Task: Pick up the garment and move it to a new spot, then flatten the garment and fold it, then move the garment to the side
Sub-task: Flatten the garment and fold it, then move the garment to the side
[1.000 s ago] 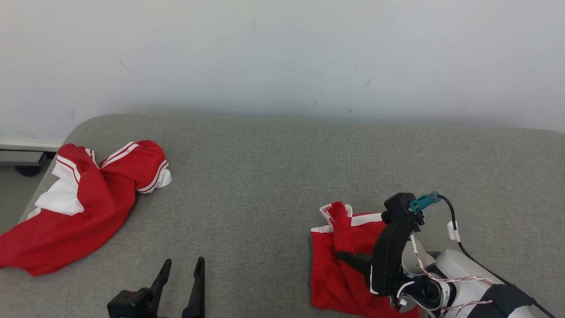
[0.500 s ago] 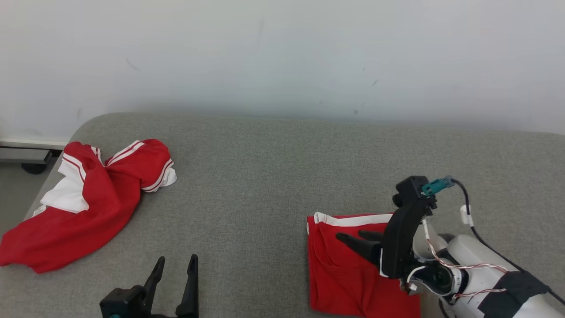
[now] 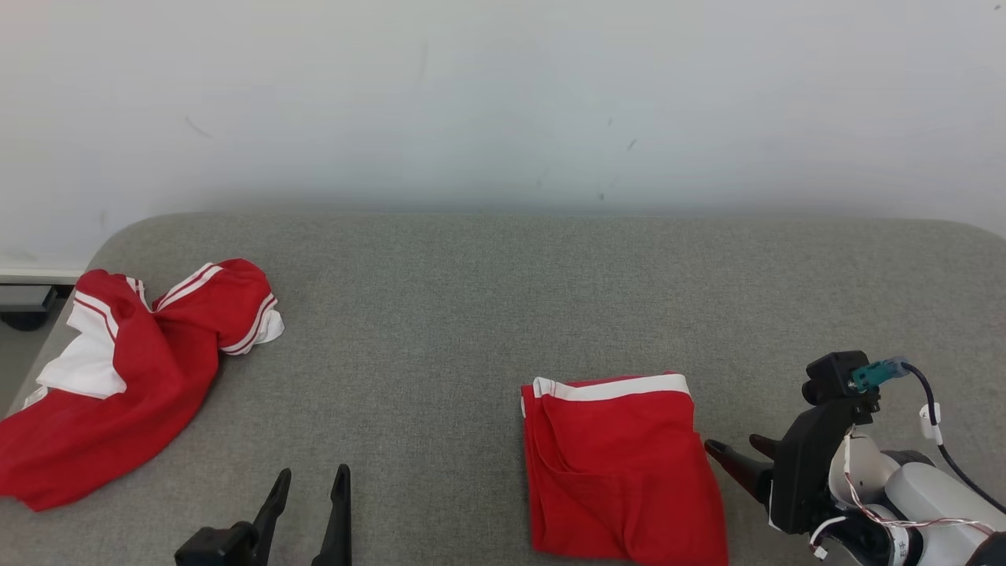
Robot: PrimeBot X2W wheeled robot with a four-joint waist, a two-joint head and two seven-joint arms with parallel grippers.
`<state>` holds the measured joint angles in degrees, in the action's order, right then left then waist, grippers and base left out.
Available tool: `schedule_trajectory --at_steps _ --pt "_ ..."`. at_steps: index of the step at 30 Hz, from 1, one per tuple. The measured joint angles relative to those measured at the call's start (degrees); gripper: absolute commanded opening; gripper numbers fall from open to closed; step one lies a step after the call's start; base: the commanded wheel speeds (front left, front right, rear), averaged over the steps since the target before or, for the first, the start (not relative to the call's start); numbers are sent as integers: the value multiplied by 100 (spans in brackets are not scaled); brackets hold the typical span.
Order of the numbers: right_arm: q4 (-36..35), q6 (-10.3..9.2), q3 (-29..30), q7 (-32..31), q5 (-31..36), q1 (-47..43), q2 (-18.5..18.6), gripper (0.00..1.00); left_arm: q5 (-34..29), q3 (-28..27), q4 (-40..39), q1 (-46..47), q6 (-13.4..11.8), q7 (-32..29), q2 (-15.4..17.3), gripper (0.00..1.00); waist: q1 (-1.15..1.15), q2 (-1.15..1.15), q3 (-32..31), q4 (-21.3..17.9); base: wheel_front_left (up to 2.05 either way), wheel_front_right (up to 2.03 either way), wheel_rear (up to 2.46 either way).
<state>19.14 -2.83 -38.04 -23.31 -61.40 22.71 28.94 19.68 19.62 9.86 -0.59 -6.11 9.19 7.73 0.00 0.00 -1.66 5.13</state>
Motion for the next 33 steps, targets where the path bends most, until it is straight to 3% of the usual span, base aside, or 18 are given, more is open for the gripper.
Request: schedule_trajectory --at_steps 8,25,26,27,28,33 --pt "149 -76 -59 -45 -55 -100 -163 100 -42 131 -43 107 1 -18 -16 100 0 0 81 69 0 0 0" --pt "1180 -194 -263 -677 -111 392 -523 100 -47 179 -1 323 9 -59 -68 100 0 0 277 529 0 0 0" --pt "1226 -185 -270 -701 -114 400 -561 47 -47 171 8 322 10 -59 -67 100 0 0 287 545 0 0 0" --pt "1245 -160 -267 -706 -132 414 -593 8 -47 164 13 322 10 -59 -66 100 0 0 294 556 0 0 0" --pt "1262 -118 -259 -735 -181 444 -617 0 -47 164 15 322 10 -58 -67 100 0 0 299 562 0 0 0" --pt "1404 -54 -232 -757 -245 596 -719 0 -36 107 23 314 8 -49 -62 100 0 0 310 542 0 0 0"
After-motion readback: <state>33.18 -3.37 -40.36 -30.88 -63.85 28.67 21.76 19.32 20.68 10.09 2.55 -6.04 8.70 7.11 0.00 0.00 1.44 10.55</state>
